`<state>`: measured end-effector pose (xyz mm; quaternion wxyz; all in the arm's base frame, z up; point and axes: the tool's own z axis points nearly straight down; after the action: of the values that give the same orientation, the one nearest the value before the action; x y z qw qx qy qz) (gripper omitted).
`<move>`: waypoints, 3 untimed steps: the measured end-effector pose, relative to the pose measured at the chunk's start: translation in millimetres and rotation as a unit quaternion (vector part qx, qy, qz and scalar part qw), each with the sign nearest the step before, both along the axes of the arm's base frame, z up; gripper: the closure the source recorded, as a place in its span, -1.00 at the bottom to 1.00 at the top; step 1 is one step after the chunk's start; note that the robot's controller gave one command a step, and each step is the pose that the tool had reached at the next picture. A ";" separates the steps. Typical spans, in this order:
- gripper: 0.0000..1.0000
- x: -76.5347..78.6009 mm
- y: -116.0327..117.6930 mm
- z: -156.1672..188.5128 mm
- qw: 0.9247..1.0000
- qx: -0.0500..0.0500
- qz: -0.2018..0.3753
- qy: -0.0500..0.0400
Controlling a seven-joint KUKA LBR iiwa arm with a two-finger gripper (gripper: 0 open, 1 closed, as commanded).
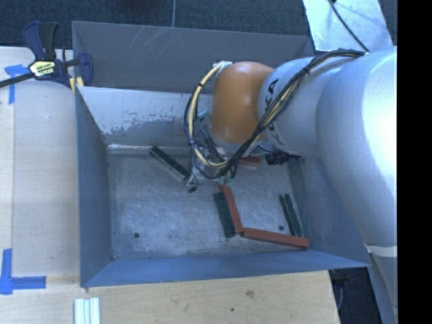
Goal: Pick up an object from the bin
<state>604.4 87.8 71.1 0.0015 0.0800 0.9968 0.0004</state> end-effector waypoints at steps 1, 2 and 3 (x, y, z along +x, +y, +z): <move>-1.00 -0.5 -0.1 -0.6 1.000 0.000 0.000 0.001; 1.00 0.0 -0.1 0.0 1.000 0.000 0.000 0.000; 1.00 -18.5 -44.9 70.3 1.000 -0.002 0.031 -0.003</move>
Offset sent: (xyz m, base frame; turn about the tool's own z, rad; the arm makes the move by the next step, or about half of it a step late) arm 0.0000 0.0000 0.0000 0.0000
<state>585.9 42.9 141.5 0.0051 0.0493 0.9988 -0.0009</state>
